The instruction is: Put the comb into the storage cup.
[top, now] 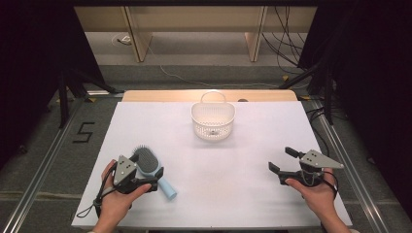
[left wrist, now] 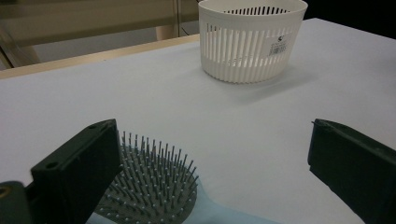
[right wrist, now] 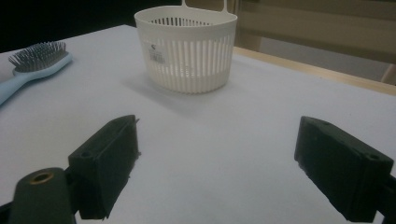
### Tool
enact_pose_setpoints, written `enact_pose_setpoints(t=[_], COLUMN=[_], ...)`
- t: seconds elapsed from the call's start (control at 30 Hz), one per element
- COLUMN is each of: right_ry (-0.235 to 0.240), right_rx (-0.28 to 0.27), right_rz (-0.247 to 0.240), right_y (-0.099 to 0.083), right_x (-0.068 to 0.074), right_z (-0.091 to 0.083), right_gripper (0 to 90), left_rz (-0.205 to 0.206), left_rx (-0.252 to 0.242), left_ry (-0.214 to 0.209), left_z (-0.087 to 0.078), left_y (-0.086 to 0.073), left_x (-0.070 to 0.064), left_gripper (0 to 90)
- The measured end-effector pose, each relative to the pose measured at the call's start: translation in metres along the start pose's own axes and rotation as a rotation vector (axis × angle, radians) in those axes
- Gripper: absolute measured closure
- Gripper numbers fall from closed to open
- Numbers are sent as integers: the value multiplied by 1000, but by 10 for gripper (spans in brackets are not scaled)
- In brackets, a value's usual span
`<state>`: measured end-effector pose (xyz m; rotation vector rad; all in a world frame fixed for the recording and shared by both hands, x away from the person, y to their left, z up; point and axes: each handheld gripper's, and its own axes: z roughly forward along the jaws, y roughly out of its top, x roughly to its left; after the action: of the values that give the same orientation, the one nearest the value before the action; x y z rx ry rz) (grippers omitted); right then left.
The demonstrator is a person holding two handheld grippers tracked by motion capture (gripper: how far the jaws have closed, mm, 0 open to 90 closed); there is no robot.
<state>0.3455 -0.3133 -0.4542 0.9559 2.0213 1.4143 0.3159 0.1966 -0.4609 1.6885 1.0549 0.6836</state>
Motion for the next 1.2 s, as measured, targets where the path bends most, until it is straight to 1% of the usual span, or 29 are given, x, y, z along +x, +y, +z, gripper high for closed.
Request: enact_pose_setpoints(t=[0.13, 0.17, 0.2, 0.23, 0.3, 0.33, 0.4, 0.43, 0.47, 0.5, 0.53, 0.57, 0.6, 0.63, 0.67, 0.7, 0.73, 0.77, 0.8, 0.83, 0.87, 0.9, 0.93, 1.0, 1.07, 1.1, 1.13, 1.17, 1.2], right_ry=[-1, -2, -4, -4, -6, -5, -4, -4, -3, -3, -3, -3, 0, 0, 1, 1, 1, 0, 0, 1, 1, 1, 3, 3, 3, 3, 3, 3, 5], right_rx=[0, -2, -3, -3, 1, 4, 4, 4, 7, 7, 10, 10, 12, 12, 10, 12, 12, 14, 14, 14, 14, 14, 15, 19, 21, 21, 23, 23, 23], right_rz=[-1, 0, -1, -1, -1, -2, -1, -1, 0, 0, -1, -1, 2, 2, 3, 6, 6, 8, 8, 8, 8, 8, 9, 11, 12, 12, 13, 13, 13], right_y=[0, 0, 0, 0, 0, 0, 0, 0, 0, 0, 0, 0, 0, 0, -1, -1, -1, -1, -1, -1, -1, -1, -1, -1, -1, -1, -1, -1, -1], right_x=[0, 0, 0, 0, 0, 0, 0, 0, 0, 0, 0, 0, -1, -1, -1, -1, -1, -1, -1, -1, -1, -1, -1, -1, -1, -1, -2, -2, -2], right_z=[0, 0, 0, 0, -1, -1, 0, 0, 0, 0, 0, 0, 1, 1, 1, 1, 1, 1, 1, 1, 1, 1, 1, 1, 1, 1, 1, 1, 1], right_gripper=[147, 147, 149, 149, 152, 153, 154, 154, 155, 155, 156, 156, 157, 157, 157, 157, 157, 158, 158, 158, 158, 158, 158, 158, 157, 157, 158, 158, 158], left_rz=[-7, -6, -2, 1, 25, 37, 43, 44, 44, 44, 47, 47, 35, 31, 22, 24, 24, 16, 16, 20, 22, 22, 20, 20, 14, 14, 3, 3, 3], left_rx=[-3, -3, -8, -13, -13, -20, -22, -13, 24, 24, 88, 88, 125, 149, 196, 223, 223, 273, 273, 305, 322, 322, 343, 353, 384, 384, 410, 410, 429], left_ry=[-6, -4, -4, -3, -3, 0, -2, -14, -39, -39, -53, -53, -73, -84, -98, -102, -102, -106, -106, -100, -101, -101, -96, -95, -102, -102, -105, -105, -105], left_z=[0, 0, 0, 0, 2, 3, 4, 5, 9, 9, 14, 14, 18, 20, 25, 27, 27, 32, 32, 36, 37, 37, 39, 41, 43, 43, 45, 45, 47], left_y=[1, 1, 2, 3, 6, 7, 8, 10, 12, 12, 11, 11, 10, 9, 7, 6, 6, 4, 4, 2, 1, 1, 1, 1, -1, -1, -2, -2, -3], left_x=[-1, -1, -2, -2, -5, -7, -8, -10, -13, -13, -17, -17, -19, -20, -24, -24, -24, -26, -26, -26, -26, -26, -26, -26, -25, -25, -25, -25, -25], left_gripper=[63, 76, 112, 112, 214, 322, 538, 538, 755, 805, 860, 892, 895, 895, 896, 896, 896, 896, 896, 896, 896, 896, 897, 897, 897, 897, 897, 897, 897])
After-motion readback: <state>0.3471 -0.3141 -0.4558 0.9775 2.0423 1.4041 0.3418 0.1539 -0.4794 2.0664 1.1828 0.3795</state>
